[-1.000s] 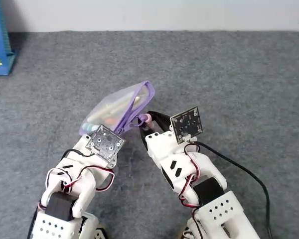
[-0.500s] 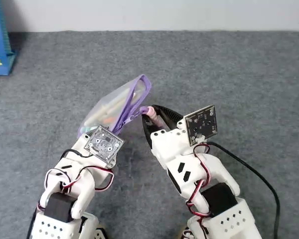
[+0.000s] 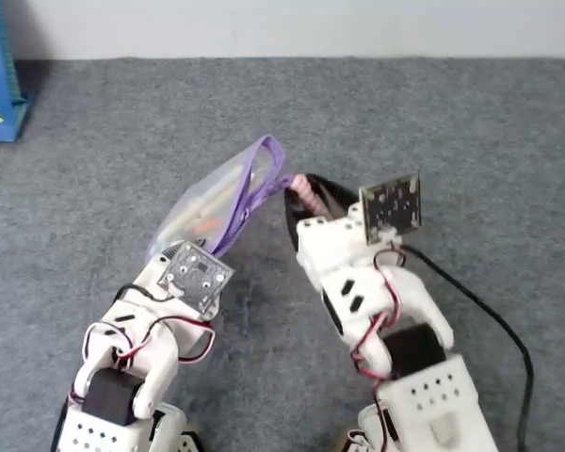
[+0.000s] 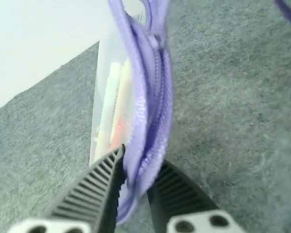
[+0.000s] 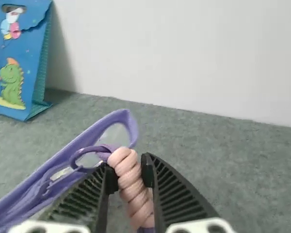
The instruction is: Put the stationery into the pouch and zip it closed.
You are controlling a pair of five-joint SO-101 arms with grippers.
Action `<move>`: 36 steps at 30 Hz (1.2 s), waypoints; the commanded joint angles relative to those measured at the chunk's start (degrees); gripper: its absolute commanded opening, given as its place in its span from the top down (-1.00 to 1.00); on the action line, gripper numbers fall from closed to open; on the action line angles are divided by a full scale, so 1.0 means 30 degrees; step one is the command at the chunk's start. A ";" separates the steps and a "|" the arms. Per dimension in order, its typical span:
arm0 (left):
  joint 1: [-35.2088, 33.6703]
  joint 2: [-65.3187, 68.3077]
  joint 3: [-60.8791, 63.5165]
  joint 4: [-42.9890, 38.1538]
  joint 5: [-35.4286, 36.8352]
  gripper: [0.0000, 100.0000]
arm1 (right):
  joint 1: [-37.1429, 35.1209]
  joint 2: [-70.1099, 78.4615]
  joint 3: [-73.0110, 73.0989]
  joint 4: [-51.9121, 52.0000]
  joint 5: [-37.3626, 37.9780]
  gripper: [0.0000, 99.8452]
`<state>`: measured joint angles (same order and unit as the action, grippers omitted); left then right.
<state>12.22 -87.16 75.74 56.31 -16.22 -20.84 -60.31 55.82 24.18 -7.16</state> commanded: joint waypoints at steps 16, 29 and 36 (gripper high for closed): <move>-0.0264 -0.5714 0.1040 0.4132 0.0147 0.98 | 0.5084 1.0711 -0.7853 -0.5319 -0.0381 0.99; -0.0293 -0.5714 0.1040 0.4073 0.0147 0.98 | 0.5143 1.1619 -0.8147 -0.5114 -0.0234 0.99; -0.0293 -0.5714 0.1040 0.4015 0.0147 0.98 | 0.5114 1.1443 -0.8264 -0.1275 -0.0322 0.83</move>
<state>11.78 -103.52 79.60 68.44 -16.22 -5.27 -24.97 34.81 15.91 -7.60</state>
